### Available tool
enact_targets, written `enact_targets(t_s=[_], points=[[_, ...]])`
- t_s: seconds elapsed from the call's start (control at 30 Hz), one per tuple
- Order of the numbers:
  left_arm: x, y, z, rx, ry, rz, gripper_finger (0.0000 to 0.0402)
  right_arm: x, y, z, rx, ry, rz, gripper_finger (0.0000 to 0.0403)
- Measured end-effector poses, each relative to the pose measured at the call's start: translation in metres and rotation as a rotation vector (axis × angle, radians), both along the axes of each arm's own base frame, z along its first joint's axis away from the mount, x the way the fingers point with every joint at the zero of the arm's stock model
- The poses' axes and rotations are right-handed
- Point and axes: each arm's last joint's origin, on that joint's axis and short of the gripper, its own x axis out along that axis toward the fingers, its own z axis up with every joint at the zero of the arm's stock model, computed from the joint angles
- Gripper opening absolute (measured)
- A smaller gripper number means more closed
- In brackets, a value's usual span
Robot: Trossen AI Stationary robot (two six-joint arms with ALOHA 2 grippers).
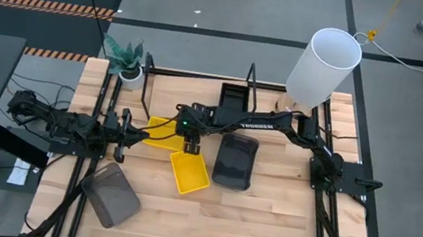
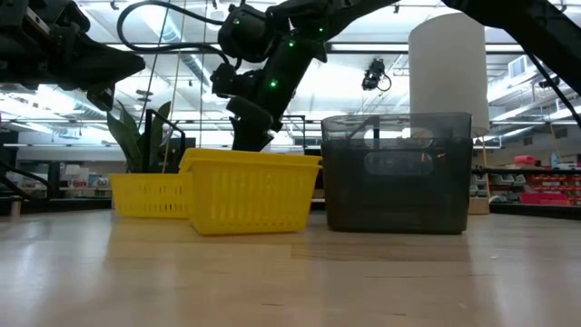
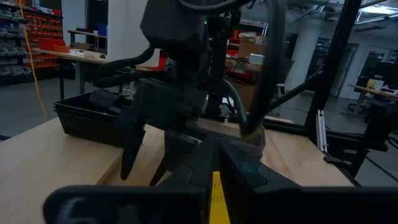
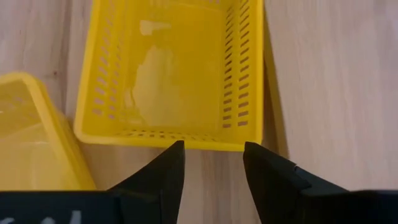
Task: Stack baskets on shelf by color
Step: Stack the yellow bin on the yellow bin
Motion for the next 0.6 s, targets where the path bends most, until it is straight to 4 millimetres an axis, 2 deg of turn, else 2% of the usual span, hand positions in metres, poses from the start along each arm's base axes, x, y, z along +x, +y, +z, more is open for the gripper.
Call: enact_targets(t_s=[0.2,0.6], points=[[0.000,0.000,0.000,0.000,0.000,0.000,0.0034,0.005,0.003,-0.003,0.007,-0.084,-0.013,0.0170],[0.000,0.000,0.000,0.000,0.000,0.001,0.0034,0.006,0.009,-0.009,0.057,-0.105,-0.004,0.0170]])
